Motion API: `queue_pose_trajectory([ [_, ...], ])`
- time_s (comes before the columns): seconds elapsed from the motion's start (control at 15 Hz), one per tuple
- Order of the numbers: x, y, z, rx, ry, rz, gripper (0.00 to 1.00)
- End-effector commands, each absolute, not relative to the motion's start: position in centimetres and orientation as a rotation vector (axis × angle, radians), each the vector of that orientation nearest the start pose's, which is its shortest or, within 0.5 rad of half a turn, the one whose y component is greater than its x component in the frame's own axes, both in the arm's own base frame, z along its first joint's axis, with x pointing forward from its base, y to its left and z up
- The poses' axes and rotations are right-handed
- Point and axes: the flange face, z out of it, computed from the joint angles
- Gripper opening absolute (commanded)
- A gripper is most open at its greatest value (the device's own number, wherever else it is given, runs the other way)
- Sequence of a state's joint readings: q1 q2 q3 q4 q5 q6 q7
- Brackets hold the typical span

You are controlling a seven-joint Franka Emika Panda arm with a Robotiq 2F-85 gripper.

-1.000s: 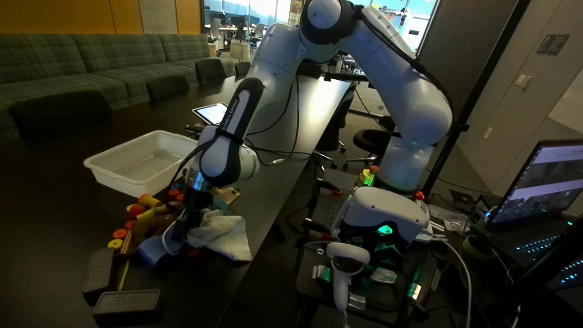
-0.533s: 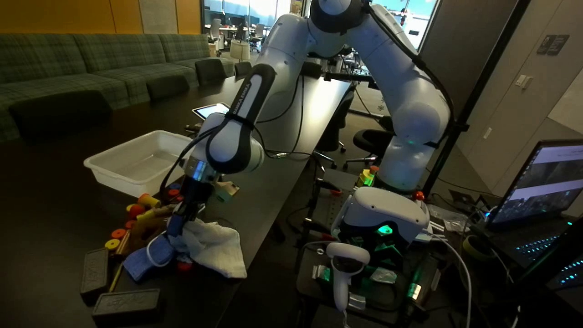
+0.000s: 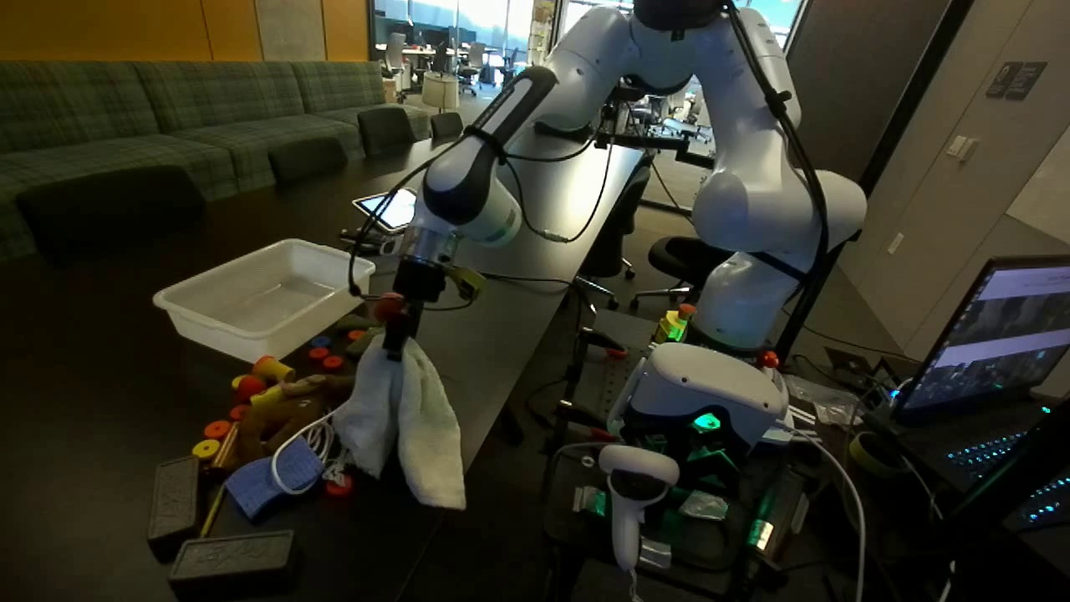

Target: Push the items on the table to the left using the white cloth and then put the cloth in the white bowl

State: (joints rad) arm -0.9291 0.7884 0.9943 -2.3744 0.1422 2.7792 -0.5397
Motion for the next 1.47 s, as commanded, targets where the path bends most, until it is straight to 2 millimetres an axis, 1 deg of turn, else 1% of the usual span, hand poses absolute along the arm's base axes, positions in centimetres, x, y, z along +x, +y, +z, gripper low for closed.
queue_pose_trajectory([
  [0.0, 48.0, -0.6, 17.1, -2.442, -0.312, -0.083, 0.05],
  [0.2, 48.6, -9.5, 19.2, -2.508, -0.151, -0.107, 0.05],
  [0.27, 49.1, -11.8, 19.8, -2.540, -0.095, -0.143, 0.05],
  [0.33, 49.8, -14.2, 20.8, -2.576, -0.042, -0.177, 0.05],
  [0.4, 50.6, -16.2, 21.7, -2.616, 0.015, -0.222, 0.05],
  [0.53, 52.9, -19.4, 23.4, -2.691, 0.105, -0.302, 0.05],
  [0.6, 53.9, -20.4, 23.7, -2.725, 0.134, -0.326, 0.05],
  [0.67, 55.3, -21.3, 24.1, -2.764, 0.163, -0.375, 0.05],
  [0.8, 57.9, -22.3, 24.1, -2.842, 0.210, -0.468, 0.05],
  [0.93, 60.4, -22.8, 23.5, -2.923, 0.252, -0.518, 0.05],
  [1.0, 61.7, -23.0, 23.2, -2.953, 0.265, -0.507, 0.05],
  [1.07, 62.8, -22.9, 22.0, -2.981, 0.271, -0.505, 0.05],
  [1.13, 63.8, -22.7, 21.7, -3.000, 0.274, -0.493, 0.05],
  [1.2, 64.5, -22.3, 20.3, -3.018, 0.264, -0.476, 0.05],
  [1.27, 65.1, -22.1, 19.5, -3.034, 0.257, -0.470, 0.05],
  [1.4, 66.0, -21.1, 17.2, -3.058, 0.233, -0.480, 0.05],
])
